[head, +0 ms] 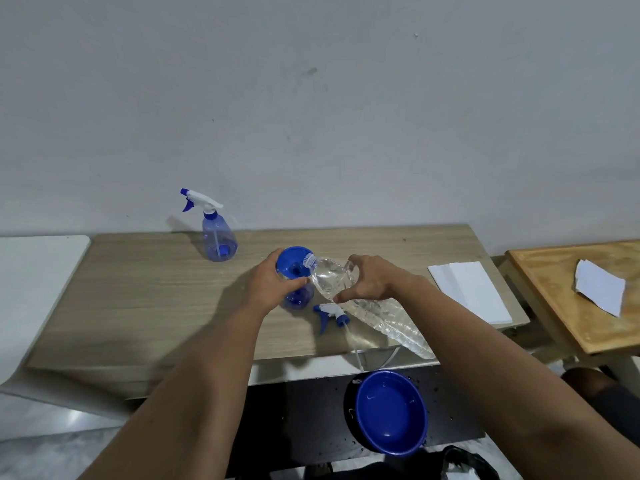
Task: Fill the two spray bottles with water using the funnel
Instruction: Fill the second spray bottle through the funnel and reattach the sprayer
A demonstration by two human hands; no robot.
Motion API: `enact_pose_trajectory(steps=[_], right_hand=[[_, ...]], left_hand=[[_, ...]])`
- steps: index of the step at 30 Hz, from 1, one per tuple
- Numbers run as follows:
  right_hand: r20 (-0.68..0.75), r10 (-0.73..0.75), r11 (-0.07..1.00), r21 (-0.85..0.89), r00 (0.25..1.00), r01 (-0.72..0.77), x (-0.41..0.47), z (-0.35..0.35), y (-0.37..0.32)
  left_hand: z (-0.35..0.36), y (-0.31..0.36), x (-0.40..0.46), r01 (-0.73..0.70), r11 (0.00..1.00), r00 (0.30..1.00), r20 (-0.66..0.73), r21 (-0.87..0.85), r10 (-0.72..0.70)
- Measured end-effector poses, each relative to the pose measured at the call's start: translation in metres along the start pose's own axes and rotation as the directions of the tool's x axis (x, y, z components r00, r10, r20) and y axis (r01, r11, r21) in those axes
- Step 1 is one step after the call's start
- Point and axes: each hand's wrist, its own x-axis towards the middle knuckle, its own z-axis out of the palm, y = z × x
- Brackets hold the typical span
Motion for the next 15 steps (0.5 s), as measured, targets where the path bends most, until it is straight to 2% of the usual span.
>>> enact_pose_trajectory(steps=[15], right_hand=[[0.012, 0.014, 0.999, -0.03, 1.0, -0.013, -0.0029, -0.005, -0.0009]], left_hand=[[0.0006, -0.0003, -0.0005, -0.02, 1.0, 1.0, 0.006, 0.001, 0.02]])
